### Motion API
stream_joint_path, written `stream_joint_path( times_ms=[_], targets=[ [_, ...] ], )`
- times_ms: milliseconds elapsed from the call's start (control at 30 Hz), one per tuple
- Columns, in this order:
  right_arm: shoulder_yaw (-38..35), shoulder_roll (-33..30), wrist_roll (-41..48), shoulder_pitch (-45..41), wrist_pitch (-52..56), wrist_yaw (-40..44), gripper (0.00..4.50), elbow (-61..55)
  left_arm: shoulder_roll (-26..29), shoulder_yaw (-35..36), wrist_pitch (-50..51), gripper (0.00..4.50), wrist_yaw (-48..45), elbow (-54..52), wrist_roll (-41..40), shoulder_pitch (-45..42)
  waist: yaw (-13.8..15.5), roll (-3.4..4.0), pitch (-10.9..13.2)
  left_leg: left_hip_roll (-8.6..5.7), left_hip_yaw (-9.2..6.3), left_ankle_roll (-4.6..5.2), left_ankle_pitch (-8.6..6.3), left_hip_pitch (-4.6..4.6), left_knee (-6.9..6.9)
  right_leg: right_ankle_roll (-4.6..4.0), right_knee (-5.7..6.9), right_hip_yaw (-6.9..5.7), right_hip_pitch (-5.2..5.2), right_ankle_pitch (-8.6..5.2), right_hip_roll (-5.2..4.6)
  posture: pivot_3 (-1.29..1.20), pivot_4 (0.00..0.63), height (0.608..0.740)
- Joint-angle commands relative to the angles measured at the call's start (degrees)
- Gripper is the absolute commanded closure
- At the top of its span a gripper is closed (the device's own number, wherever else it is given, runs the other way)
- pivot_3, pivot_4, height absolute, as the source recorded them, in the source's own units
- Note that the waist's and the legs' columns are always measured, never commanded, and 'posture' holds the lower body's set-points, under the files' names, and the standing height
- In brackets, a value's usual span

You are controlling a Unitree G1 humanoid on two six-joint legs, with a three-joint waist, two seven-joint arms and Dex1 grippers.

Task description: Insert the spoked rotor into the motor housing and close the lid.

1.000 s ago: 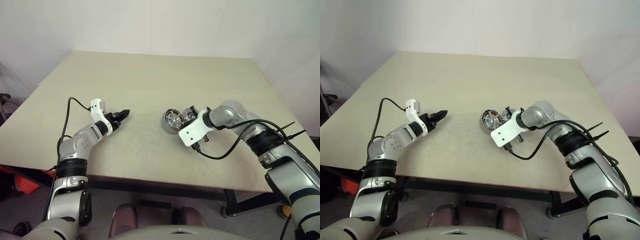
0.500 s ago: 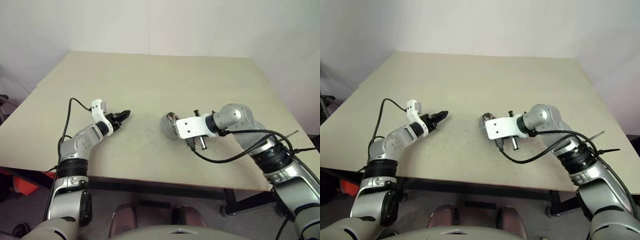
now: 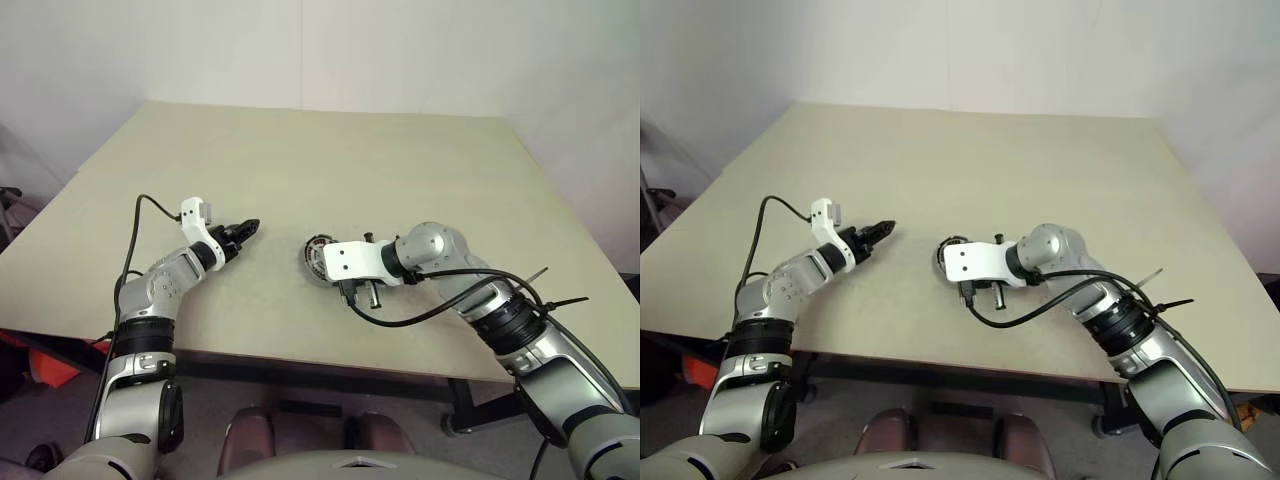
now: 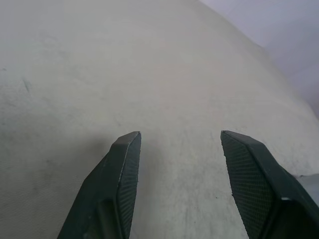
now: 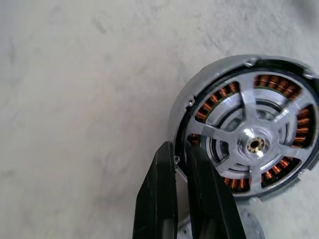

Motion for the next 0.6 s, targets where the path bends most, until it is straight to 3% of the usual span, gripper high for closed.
stream_joint_path(
  times_ms=[33, 300, 567, 600],
  targets=[
    [-0.7, 0.3, -1.1, -2.3, 1.4, -1.6, 4.50, 1.6, 0.3, 0.8, -0.1, 1.76, 0.2, -2.6, -0.9, -0.1, 0.0, 0.00, 0.0, -0.01, 0.00, 0.00, 0.00, 0.00, 0.00, 0.00, 0.00, 0.00, 0.00, 0.00, 0.00, 0.00, 0.000, 0.740],
    [-1.1, 1.2, -0.7, -3.5, 2.5, -2.8, 4.50, 4.1, 0.1, 0.6, -0.3, 1.76, 0.1, -2.3, -0.8, -0.2, 0.0, 0.00, 0.0, 0.00, -0.01, -0.05, 0.03, 0.09, 0.00, 0.00, 0.04, 0.00, 0.06, 0.01, 0.00, 0.00, 0.000, 0.740],
    [-3.1, -0.7, 2.0, -2.6, 3.1, -1.6, 1.86, -2.3, 0.2, 0.7, -0.5, 1.76, 0.0, -1.4, -0.6, -0.7, 0.0, 0.00, 0.0, 0.00, -0.01, -0.10, 0.06, 0.07, -0.08, 0.00, -0.03, -0.01, 0.05, 0.01, 0.01, 0.00, 0.000, 0.740],
    [-3.5, -1.0, 2.6, -2.5, 3.8, -1.3, 1.86, -3.6, 0.2, 0.6, -0.5, 1.76, 0.0, -1.3, -0.6, -0.8, 0.0, 0.00, 0.0, 0.01, -0.01, -0.11, 0.06, 0.07, -0.12, 0.00, -0.04, -0.01, 0.04, 0.00, 0.02, 0.00, 0.000, 0.740]
  ],
)
